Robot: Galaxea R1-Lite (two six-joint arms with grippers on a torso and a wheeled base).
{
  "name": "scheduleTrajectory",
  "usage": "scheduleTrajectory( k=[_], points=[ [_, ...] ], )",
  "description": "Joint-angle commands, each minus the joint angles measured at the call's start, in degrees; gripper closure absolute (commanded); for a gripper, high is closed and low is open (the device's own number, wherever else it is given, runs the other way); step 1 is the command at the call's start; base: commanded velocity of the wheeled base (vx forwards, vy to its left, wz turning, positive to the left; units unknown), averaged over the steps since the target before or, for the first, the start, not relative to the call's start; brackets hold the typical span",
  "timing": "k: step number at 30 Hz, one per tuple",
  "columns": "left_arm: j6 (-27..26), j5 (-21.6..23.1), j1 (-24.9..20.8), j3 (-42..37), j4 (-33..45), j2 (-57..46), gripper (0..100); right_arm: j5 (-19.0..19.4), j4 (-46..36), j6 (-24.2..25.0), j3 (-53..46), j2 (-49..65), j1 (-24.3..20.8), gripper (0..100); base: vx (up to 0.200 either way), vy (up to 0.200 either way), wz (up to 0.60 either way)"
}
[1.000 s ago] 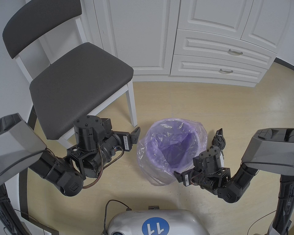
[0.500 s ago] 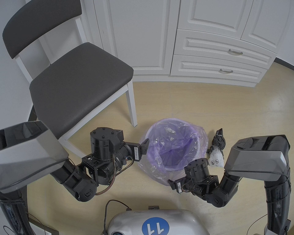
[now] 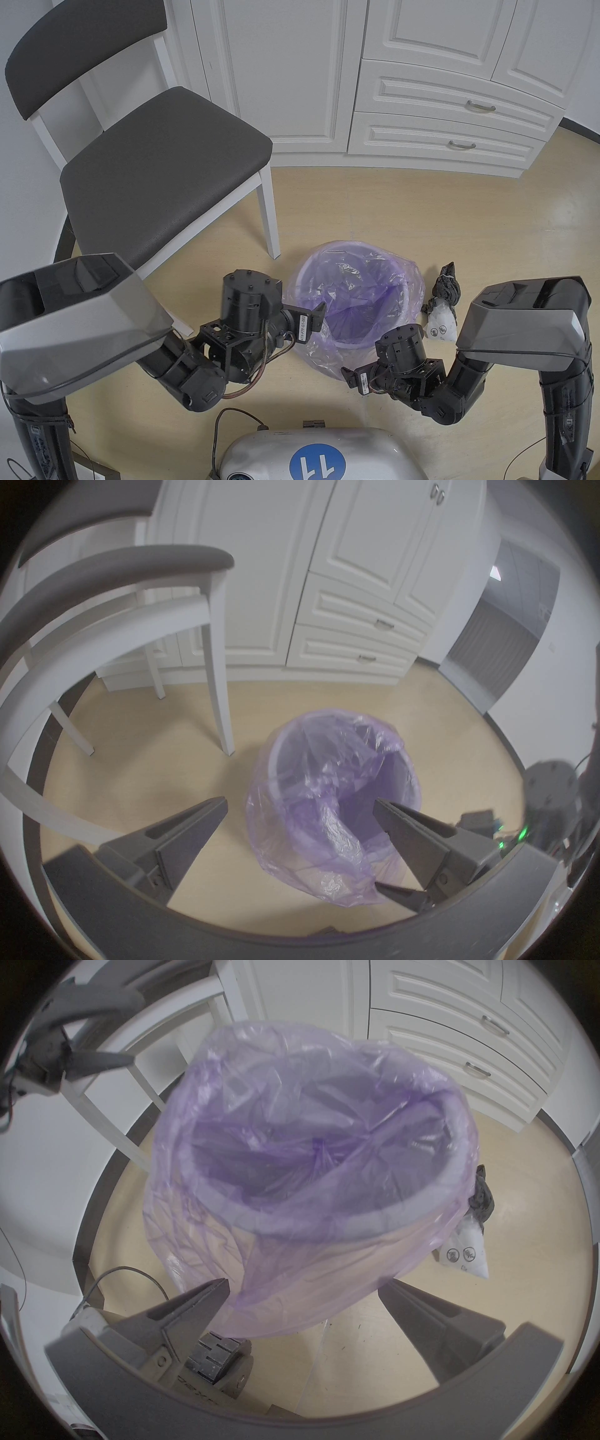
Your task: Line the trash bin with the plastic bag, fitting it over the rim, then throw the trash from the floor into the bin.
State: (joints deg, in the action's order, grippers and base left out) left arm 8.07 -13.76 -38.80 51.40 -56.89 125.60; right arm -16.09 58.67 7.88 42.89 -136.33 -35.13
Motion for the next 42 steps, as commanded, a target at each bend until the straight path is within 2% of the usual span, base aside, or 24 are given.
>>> scheduleTrajectory(
  k=[1, 5, 8, 19, 23, 29, 37, 42],
  points=[
    [-2.01, -0.48, -1.36, 11.97, 12.77, 3.07, 0, 0.62, -0.49, -0.40, -4.13, 8.09, -0.90, 0, 0.000, 0.000, 0.00],
    [-3.24, -1.35, -1.63, 16.98, 19.01, 6.68, 0, 0.62, -0.40, -0.49, -4.48, 8.36, -0.90, 0, 0.000, 0.000, 0.00],
    [-5.26, -4.25, -1.63, 18.30, 22.00, 8.61, 0, 0.62, -0.49, -0.58, -4.65, 8.45, -0.90, 0, 0.000, 0.000, 0.00],
    [-5.79, -6.72, -0.13, 20.59, 22.88, 11.16, 0, 0.80, -0.40, -1.81, -6.06, 8.62, -0.73, 0, 0.000, 0.000, 0.00],
    [-5.70, -8.56, 1.71, 19.09, 22.35, 9.75, 0, 2.12, -0.31, -3.30, -6.94, 9.33, 0.42, 0, 0.000, 0.000, 0.00],
    [-5.70, -8.39, 3.03, 15.23, 21.74, 6.06, 0, 2.20, -0.31, -3.39, -6.68, 9.24, 1.56, 0, 0.000, 0.000, 0.00],
    [-1.48, -8.39, 2.77, 11.45, 20.51, 5.62, 0, 2.20, -0.31, -3.66, -6.32, 9.59, 3.40, 0, 0.000, 0.000, 0.00],
    [-1.13, -8.30, 4.35, 10.48, 18.84, 6.50, 0, 2.20, -0.31, -3.74, -6.15, 9.59, 4.46, 0, 0.000, 0.000, 0.00]
  ],
)
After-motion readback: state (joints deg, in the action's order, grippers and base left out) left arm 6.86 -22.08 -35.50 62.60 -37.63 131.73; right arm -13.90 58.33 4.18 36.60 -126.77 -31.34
